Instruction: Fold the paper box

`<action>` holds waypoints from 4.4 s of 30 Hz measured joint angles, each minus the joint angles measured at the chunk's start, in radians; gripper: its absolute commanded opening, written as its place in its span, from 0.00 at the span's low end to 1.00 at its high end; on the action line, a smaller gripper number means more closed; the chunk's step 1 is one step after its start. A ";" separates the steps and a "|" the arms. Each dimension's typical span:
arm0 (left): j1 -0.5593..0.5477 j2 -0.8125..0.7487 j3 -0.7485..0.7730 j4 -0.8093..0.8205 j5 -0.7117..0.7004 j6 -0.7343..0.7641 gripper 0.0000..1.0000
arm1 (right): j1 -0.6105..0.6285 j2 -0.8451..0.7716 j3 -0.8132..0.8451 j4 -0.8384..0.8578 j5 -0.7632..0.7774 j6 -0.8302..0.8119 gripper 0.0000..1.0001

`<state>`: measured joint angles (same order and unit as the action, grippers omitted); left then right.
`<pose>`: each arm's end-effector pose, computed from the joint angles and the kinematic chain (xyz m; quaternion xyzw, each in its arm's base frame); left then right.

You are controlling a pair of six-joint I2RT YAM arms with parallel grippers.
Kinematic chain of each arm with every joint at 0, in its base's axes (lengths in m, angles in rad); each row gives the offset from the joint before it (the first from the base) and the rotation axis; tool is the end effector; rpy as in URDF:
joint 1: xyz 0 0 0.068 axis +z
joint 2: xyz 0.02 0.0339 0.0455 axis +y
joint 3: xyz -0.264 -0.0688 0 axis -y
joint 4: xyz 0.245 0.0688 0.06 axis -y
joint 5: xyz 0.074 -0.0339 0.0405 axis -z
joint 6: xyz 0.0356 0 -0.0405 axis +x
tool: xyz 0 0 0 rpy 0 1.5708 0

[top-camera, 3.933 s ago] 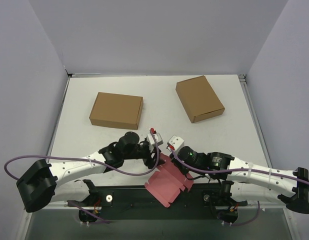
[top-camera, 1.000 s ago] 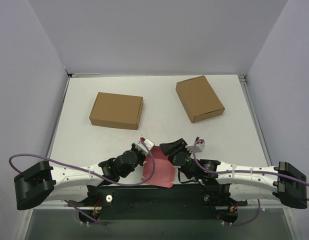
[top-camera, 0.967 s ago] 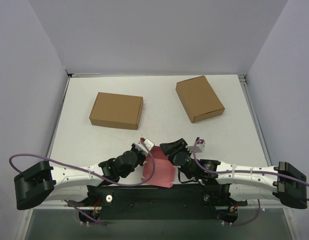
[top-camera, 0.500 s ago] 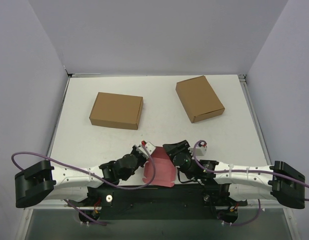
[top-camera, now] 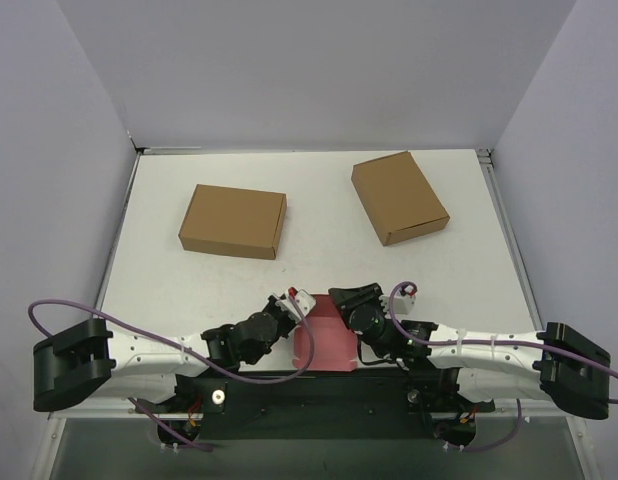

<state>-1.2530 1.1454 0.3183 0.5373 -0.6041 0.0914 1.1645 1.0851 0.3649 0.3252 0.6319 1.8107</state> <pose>0.0880 -0.2027 0.1848 0.3376 0.7097 -0.1136 0.6079 0.1044 0.1895 0.1910 0.4145 0.6953 0.5039 0.3015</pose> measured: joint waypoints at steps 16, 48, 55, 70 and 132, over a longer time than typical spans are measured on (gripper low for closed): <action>-0.009 -0.010 -0.014 0.002 0.033 0.005 0.55 | 0.000 0.021 -0.038 0.070 -0.011 0.048 0.02; 0.158 -0.138 0.051 -0.344 0.224 -0.217 0.79 | 0.001 0.019 -0.060 0.078 -0.008 0.071 0.00; 0.175 -0.074 0.058 -0.300 0.232 -0.198 0.79 | 0.001 0.018 -0.063 0.081 -0.007 0.071 0.00; 0.180 0.070 0.127 -0.220 0.280 -0.180 0.85 | 0.001 0.018 -0.064 0.087 -0.007 0.064 0.00; 0.336 0.167 0.059 -0.159 0.653 -0.458 0.68 | 0.024 0.013 -0.064 0.022 0.045 0.071 0.00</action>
<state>-0.9165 1.3125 0.3775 0.3782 0.0486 -0.3668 1.1885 1.0985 0.3008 0.3470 0.6773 1.8816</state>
